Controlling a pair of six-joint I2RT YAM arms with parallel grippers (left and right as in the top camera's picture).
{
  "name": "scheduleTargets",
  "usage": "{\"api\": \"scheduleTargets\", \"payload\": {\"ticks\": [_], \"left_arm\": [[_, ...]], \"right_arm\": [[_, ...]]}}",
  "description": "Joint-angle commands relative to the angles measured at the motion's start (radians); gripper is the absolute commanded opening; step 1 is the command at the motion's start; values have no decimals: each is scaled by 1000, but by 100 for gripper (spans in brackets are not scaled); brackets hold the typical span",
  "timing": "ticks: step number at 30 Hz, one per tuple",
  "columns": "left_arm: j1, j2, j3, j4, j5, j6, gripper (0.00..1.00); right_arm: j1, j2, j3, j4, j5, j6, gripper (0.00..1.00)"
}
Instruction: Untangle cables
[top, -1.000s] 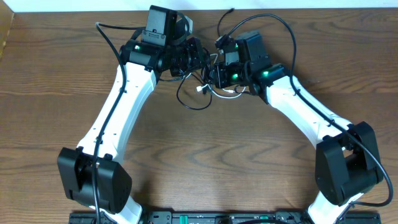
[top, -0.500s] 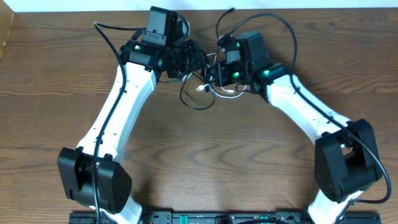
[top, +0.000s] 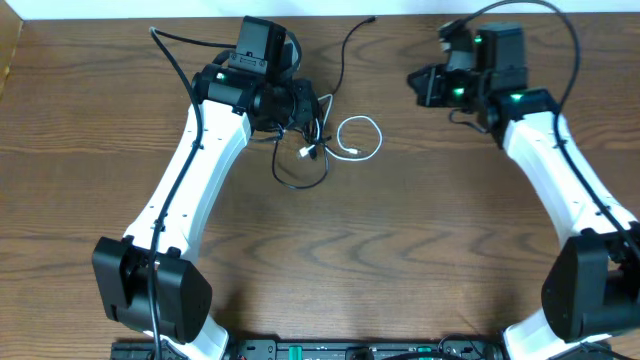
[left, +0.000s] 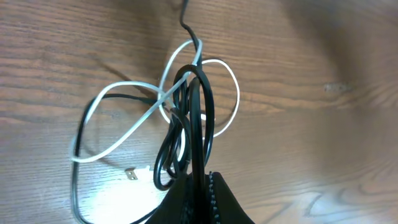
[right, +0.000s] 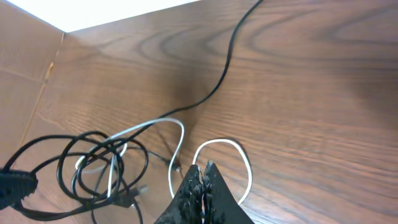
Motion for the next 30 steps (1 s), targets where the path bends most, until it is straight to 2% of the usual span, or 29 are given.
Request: {"api": "scheduleTargets", "payload": {"ticks": [1, 2, 3, 6, 8, 14, 19, 30], "left_arm": [[3, -21, 3, -3, -8, 51, 8], [3, -21, 3, -1, -5, 51, 8], [3, -21, 3, 0, 0, 51, 8], [3, -21, 3, 13, 46, 30, 8], [3, -21, 3, 18, 57, 5, 8], [2, -21, 3, 17, 74, -25, 8], [2, -21, 3, 14, 74, -34, 8], [2, -21, 3, 11, 74, -36, 8]], "right_arm": [[-9, -13, 12, -15, -77, -39, 1], [-6, -11, 12, -25, -77, -39, 1], [1, -8, 12, -34, -78, -39, 6], [38, 10, 12, -51, -78, -40, 29], [73, 25, 12, -52, -78, -43, 36], [170, 58, 12, -44, -75, -45, 35], [245, 88, 12, -31, 8, 16, 25], [347, 137, 12, 23, 84, 42, 25]]}}
